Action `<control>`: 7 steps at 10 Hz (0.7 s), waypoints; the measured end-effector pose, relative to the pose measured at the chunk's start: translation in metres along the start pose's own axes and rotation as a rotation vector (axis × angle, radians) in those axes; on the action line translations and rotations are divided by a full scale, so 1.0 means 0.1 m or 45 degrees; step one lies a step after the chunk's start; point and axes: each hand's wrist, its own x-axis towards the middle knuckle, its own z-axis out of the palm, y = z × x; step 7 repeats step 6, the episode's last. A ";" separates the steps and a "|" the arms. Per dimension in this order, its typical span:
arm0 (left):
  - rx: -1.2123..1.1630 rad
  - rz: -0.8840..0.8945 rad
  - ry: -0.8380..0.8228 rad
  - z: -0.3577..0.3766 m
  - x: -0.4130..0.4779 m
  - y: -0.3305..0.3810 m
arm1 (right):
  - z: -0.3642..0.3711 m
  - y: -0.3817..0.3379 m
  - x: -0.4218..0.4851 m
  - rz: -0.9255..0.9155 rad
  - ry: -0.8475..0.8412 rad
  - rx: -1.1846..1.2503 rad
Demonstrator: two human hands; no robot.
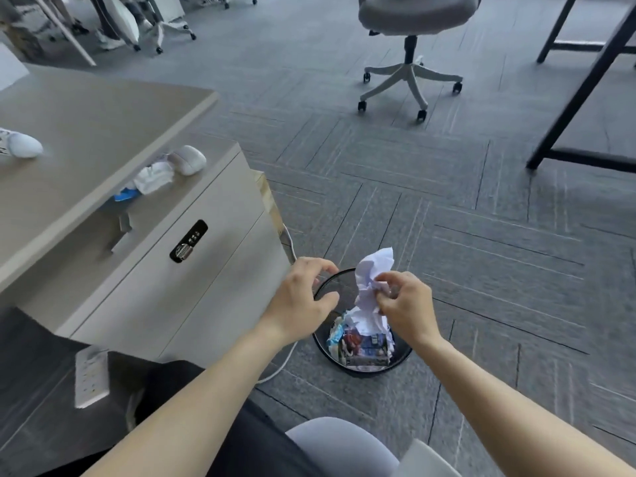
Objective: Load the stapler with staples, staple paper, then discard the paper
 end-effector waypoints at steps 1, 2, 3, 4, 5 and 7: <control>0.018 -0.052 -0.032 -0.04 -0.03 -0.06 | 0.15 0.17 0.07 0.046 -0.100 -0.240; 0.032 -0.101 -0.034 -0.07 -0.06 -0.11 | 0.23 0.24 0.07 0.124 -0.357 -0.490; 0.026 -0.086 0.001 -0.10 -0.08 -0.15 | 0.24 0.22 0.06 0.099 -0.348 -0.480; -0.004 -0.086 0.028 -0.17 -0.11 -0.15 | 0.17 0.06 0.04 0.000 -0.254 -0.392; -0.029 -0.051 0.100 -0.28 -0.16 -0.08 | 0.06 -0.17 0.01 -0.039 -0.221 -0.220; -0.091 -0.010 0.217 -0.44 -0.23 0.01 | -0.07 -0.50 -0.05 -0.140 -0.143 -0.066</control>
